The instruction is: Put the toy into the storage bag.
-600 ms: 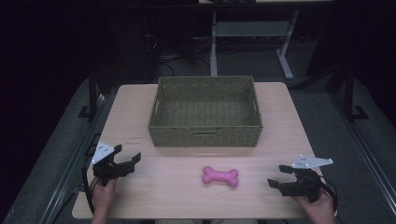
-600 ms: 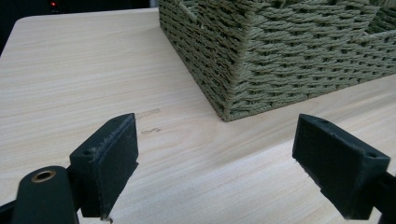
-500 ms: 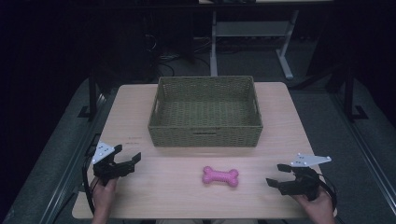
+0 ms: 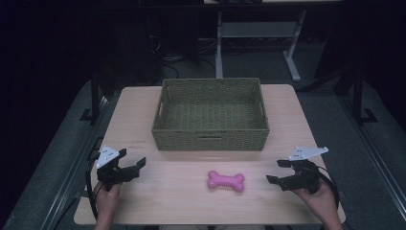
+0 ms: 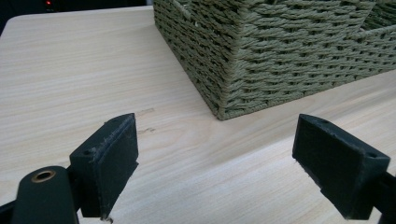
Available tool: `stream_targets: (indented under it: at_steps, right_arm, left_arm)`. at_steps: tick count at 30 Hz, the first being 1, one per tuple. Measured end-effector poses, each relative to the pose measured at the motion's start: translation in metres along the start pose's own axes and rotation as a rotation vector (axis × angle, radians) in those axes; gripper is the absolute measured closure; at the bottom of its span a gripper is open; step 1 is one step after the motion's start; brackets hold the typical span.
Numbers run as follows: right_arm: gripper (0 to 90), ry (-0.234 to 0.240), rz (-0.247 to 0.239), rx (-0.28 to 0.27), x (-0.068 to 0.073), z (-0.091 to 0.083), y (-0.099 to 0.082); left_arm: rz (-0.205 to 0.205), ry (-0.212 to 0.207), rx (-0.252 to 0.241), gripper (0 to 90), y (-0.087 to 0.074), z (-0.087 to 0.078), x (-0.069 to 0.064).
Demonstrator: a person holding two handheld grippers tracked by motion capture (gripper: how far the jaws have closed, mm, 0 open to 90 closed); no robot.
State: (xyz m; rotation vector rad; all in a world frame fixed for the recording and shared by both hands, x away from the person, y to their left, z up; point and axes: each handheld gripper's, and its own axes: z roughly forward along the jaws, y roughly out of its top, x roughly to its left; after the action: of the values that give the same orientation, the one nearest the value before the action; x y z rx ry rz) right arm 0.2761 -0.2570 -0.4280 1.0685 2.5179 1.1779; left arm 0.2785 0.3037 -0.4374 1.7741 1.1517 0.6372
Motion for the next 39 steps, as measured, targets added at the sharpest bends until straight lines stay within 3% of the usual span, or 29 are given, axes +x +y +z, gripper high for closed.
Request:
stream_targets:
  at_steps: [11,39]
  right_arm:
    - [22.4,0.061,-0.042,0.07,0.004,0.012,0.02]
    - [22.0,0.142,-0.2,0.203,0.027,0.03,0.069]
  left_arm:
    - [-0.008,-0.001,0.002,13.9,-0.001,0.0,0.003]
    - [-0.023,0.003,-0.009,13.9,-0.001,-0.003,0.006]
